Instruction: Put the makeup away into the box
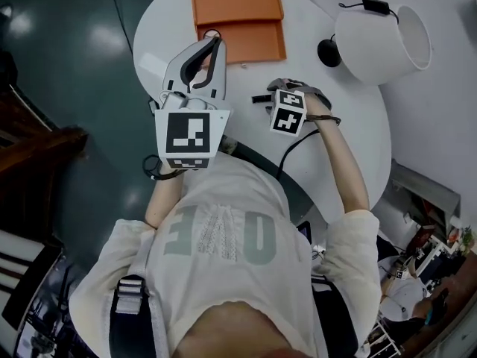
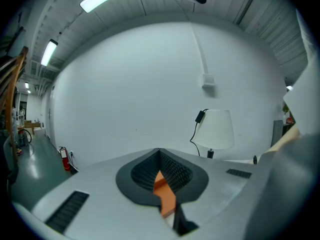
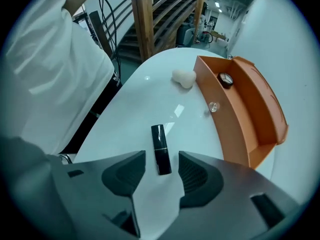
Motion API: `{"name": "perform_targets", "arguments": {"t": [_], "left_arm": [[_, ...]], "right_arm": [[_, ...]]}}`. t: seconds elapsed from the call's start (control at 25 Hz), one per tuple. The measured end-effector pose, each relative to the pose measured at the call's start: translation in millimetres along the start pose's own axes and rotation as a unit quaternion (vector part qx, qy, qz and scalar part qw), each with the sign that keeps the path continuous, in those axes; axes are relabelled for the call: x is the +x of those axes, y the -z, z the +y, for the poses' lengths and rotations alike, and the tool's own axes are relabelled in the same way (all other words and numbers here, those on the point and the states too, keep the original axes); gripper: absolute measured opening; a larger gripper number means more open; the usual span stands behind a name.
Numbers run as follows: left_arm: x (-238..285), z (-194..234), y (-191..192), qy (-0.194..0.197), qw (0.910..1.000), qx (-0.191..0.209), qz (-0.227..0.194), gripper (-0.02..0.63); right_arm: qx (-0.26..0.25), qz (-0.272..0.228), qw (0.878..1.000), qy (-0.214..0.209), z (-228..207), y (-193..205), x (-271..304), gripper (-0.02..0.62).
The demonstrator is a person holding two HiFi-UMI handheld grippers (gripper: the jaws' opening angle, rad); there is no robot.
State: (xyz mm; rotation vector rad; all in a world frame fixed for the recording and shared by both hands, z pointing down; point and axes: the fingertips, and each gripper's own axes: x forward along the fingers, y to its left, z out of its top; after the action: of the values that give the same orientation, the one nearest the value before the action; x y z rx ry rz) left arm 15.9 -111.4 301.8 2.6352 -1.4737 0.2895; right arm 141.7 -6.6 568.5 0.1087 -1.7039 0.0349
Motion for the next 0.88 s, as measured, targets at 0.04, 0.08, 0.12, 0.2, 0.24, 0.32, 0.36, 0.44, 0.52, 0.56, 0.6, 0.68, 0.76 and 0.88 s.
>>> {"name": "perform_targets", "arguments": {"t": [0.04,0.08,0.12,0.2,0.24,0.32,0.36,0.44,0.52,0.56,0.6,0.68,0.76,0.88], "left_arm": [[-1,1,2,-0.002,1.0000,-0.001,0.002,0.008],[-1,3,3,-0.003,1.0000,-0.001,0.004,0.008],[-2,4,4,-0.004,1.0000,-0.002,0.005,0.008],[-3,5,5,-0.005,1.0000,-0.003,0.007,0.008],[-3,6,6,-0.006,1.0000,-0.004,0.007,0.008],[-3,8,6,-0.006,0.9999,-0.004,0.008,0.008],[-3,8,6,-0.006,0.9999,-0.004,0.009,0.008],[-3,8,4,-0.004,1.0000,-0.001,0.007,0.008],[-3,6,1,0.000,1.0000,0.001,0.004,0.008],[-2,5,-1,0.003,1.0000,0.002,0.002,0.008],[-2,3,-3,0.006,1.0000,0.003,-0.001,0.008],[-1,-1,-8,0.012,0.9999,0.005,-0.006,0.008],[0,-6,-14,0.018,0.9997,0.008,-0.013,0.008],[1,-13,-25,0.026,0.9992,0.013,-0.026,0.008]], "right_arm": [[-0.005,0.006,1.000,-0.001,-1,0,4,0.200],[-0.009,0.013,1.000,-0.001,-2,1,7,0.166],[-0.013,0.022,1.000,-0.001,-2,3,10,0.139],[-0.019,0.040,0.999,-0.009,-1,6,13,0.096],[-0.021,0.045,0.999,-0.014,0,7,13,0.094],[-0.022,0.044,0.999,-0.017,0,5,11,0.094],[-0.020,0.038,0.999,-0.014,-1,2,8,0.094],[-0.006,0.017,1.000,0.001,-6,-5,-2,0.094],[0.023,-0.016,0.999,0.028,-17,-16,-18,0.093],[0.044,-0.038,0.997,0.043,-24,-22,-29,0.094],[0.070,-0.064,0.994,0.058,-31,-28,-40,0.092],[0.127,-0.133,0.979,0.089,-45,-41,-69,0.093],[0.185,-0.210,0.952,0.124,-57,-51,-104,0.094],[0.256,-0.319,0.894,0.183,-69,-63,-160,0.093]]}}
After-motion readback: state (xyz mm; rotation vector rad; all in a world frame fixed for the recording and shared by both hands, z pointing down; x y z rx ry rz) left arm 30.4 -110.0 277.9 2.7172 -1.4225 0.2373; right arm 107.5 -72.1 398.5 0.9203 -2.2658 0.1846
